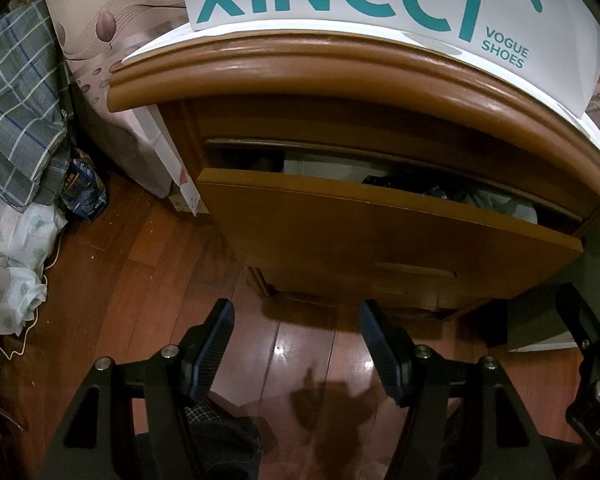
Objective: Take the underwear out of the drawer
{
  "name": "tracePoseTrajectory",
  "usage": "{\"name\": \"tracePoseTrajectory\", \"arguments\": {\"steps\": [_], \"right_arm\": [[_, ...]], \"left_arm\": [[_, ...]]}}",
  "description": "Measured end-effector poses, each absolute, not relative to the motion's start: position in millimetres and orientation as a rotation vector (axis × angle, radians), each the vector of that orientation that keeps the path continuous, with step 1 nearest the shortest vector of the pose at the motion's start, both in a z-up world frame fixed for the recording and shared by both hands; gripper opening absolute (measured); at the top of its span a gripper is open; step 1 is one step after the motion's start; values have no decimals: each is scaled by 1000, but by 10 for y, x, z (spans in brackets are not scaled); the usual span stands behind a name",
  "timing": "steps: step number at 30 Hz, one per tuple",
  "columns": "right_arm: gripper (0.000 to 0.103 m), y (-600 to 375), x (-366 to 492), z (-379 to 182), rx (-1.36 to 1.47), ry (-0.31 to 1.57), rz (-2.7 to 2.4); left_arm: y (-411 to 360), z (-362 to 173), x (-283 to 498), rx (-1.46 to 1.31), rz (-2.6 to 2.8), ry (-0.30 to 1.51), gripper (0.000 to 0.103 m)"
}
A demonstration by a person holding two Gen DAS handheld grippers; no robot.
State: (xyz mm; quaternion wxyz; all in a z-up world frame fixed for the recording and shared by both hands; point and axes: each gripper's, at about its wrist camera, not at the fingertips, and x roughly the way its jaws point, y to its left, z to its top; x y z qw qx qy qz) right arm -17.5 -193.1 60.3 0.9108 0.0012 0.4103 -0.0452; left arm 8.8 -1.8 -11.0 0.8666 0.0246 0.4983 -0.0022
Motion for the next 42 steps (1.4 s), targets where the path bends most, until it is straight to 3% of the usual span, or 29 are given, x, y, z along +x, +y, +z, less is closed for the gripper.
{"name": "tracePoseTrajectory", "arguments": {"steps": [29,42], "right_arm": [[103,-2036,-178,617,39,850,-104],[103,-2286,-177,701,148,847,-132]], "left_arm": [[35,-41,101,-61,-35,1047,67],[427,109,304,-603,-95,1021,67]]}}
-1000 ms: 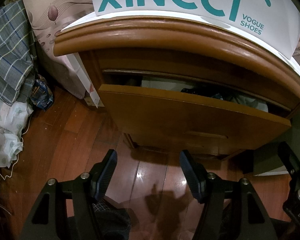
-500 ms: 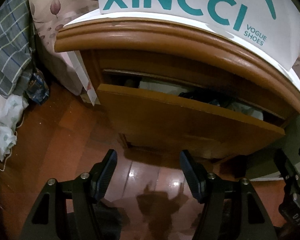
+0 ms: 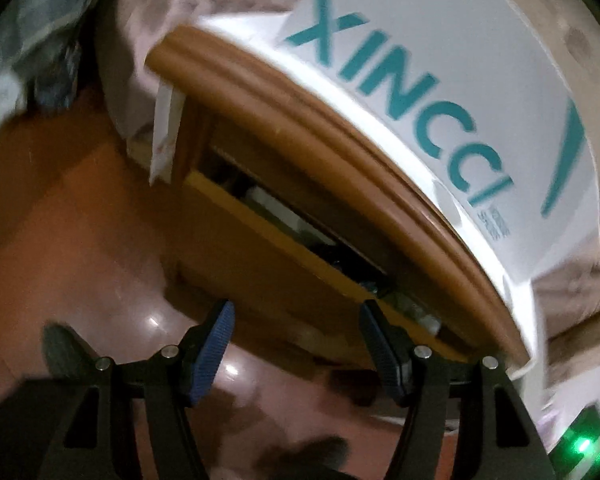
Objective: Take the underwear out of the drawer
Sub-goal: 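Hook the left gripper on the drawer front and pull it open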
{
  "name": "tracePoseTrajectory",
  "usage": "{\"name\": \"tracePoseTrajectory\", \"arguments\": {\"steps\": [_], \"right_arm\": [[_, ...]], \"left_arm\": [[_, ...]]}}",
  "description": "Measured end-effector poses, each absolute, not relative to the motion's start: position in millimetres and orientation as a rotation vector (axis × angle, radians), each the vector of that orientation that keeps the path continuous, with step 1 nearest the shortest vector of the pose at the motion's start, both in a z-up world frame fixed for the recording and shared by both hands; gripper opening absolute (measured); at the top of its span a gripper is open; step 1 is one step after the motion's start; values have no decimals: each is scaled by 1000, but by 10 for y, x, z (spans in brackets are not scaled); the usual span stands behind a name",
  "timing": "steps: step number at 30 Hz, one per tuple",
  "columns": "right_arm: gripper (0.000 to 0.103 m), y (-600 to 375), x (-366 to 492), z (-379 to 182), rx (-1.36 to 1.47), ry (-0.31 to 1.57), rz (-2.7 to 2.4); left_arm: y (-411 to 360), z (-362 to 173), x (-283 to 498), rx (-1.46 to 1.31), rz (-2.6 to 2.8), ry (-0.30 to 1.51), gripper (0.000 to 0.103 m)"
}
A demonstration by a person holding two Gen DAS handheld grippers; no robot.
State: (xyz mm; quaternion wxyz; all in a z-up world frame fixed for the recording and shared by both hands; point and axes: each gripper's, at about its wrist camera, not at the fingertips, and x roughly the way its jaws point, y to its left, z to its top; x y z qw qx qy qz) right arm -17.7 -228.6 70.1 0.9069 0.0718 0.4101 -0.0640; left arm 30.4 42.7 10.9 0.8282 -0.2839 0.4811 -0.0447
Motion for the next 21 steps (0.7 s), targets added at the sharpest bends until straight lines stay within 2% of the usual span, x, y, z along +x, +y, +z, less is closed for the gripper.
{"name": "tracePoseTrajectory", "arguments": {"steps": [9,16,21], "right_arm": [[103,-2458,-191,753,198,841,-145],[103,-2535,-171,752,239,853,-130],[103,-2545,-162,748,251,857,-118]], "left_arm": [[481,-276,557,-930,-49,1065,67],[605,-518,659,-1081,-12,1038,67],[662,-629,612,-1112,-8,1018,70]]}}
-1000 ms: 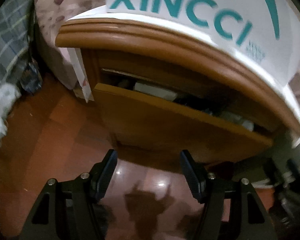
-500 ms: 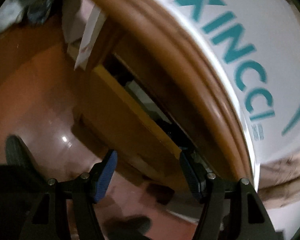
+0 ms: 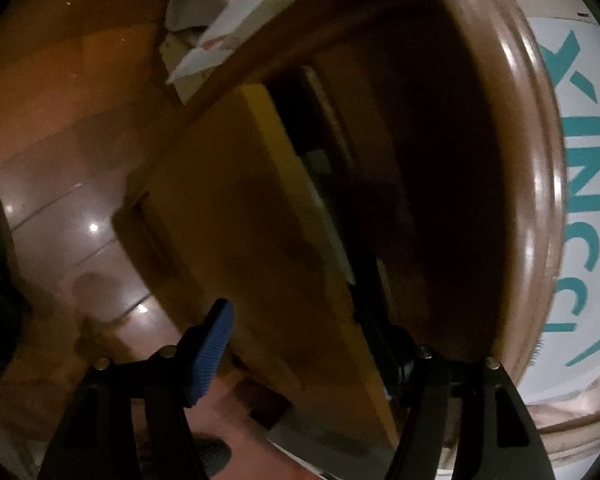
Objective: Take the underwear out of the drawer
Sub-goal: 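Hook the left gripper on the drawer front and pull it open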
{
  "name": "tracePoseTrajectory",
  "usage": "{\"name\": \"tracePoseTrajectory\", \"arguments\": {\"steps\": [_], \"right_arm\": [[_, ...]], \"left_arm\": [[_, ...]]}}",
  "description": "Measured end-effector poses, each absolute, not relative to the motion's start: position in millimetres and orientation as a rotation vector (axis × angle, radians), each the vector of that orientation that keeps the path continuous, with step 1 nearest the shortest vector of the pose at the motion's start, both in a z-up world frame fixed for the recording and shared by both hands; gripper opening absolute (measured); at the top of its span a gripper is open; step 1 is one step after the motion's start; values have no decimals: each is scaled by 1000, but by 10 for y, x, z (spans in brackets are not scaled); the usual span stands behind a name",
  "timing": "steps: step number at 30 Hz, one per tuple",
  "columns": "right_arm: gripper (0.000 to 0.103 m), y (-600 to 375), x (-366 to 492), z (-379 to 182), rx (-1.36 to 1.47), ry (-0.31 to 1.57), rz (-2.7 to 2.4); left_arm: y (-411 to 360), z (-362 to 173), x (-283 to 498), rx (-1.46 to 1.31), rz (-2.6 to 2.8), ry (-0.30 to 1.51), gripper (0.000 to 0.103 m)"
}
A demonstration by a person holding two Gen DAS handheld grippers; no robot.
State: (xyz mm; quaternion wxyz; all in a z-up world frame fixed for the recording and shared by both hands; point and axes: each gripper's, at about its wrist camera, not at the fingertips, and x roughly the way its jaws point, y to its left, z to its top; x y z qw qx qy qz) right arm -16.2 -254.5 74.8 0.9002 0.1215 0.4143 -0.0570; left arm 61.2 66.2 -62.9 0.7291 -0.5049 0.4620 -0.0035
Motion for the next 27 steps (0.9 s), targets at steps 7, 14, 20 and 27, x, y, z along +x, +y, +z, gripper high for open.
{"name": "tracePoseTrajectory", "arguments": {"steps": [7,14,20,27], "right_arm": [[103,-2528,-172,766,256,853,-110],[103,-2541,-148,744,274,868,-115],[103,-2541,-140,737,263,870,-124],[103,-2573,-157,751,274,865,-134]], "left_arm": [[702,-776,532,-1181,4,979,90],[741,-889,572,-1323,30,1006,97],[748,-953,685,-1354,75,1042,98],[684,-1056,679,-1348,136,1048,103]]}}
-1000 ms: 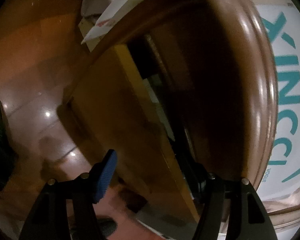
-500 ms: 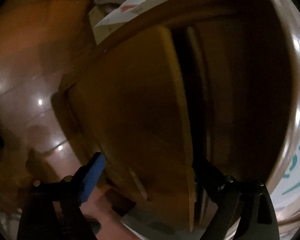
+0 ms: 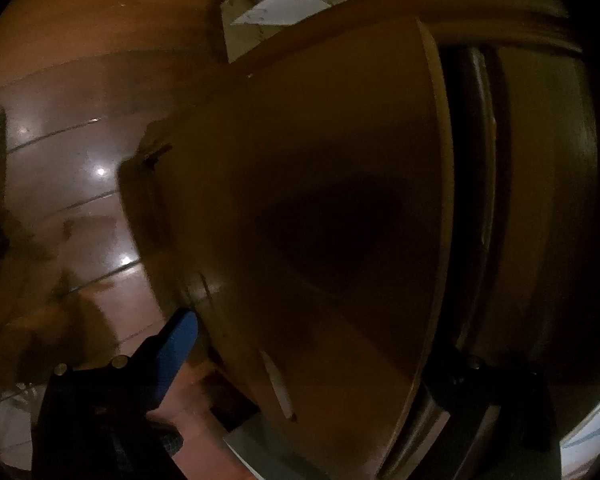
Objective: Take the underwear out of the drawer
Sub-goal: 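Hook the left gripper on the drawer front and pull it open, then lower both grippers over the drawer toward the white and light blue underwear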
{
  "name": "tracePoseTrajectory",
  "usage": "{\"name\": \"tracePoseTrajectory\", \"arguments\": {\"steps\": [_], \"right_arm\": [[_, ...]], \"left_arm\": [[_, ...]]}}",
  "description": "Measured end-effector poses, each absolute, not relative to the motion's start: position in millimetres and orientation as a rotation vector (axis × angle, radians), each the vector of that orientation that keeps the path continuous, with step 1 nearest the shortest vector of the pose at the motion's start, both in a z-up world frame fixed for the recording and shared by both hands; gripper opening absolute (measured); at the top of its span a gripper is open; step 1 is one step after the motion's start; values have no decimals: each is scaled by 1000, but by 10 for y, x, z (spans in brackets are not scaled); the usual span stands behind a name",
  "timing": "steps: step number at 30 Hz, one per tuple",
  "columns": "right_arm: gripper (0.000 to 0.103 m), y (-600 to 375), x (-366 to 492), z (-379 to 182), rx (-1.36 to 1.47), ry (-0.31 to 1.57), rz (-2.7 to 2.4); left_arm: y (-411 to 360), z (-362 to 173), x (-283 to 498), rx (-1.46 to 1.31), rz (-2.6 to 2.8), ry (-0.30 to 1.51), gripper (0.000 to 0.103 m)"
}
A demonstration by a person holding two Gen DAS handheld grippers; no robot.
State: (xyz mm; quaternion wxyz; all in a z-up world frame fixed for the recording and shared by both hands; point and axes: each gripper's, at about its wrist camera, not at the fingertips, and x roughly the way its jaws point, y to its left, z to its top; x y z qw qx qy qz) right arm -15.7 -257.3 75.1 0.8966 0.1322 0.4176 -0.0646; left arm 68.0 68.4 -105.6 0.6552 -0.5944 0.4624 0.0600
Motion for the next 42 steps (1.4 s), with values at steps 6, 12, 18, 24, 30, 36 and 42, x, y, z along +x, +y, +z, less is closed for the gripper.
{"name": "tracePoseTrajectory", "arguments": {"steps": [6,12,18,24,30,36,42], "right_arm": [[103,-2562,-159,769,252,856,-144],[103,-2569,-165,781,242,851,-153],[103,-2595,-165,788,250,849,-164],[103,-2608,-152,802,235,839,-185],[103,-2637,-133,771,236,850,-196],[103,-2657,-108,739,237,869,-202],[103,-2683,-67,688,241,903,-200]], "left_arm": [[677,-1019,705,-1312,182,1090,103],[694,-1007,596,-1243,232,1129,103],[758,-891,358,-1110,238,1163,103],[782,-841,128,-1049,249,1203,103],[790,-814,2,-970,244,1241,103],[836,-758,-119,-925,236,1270,103],[836,-699,-148,-828,231,1282,103]]}}
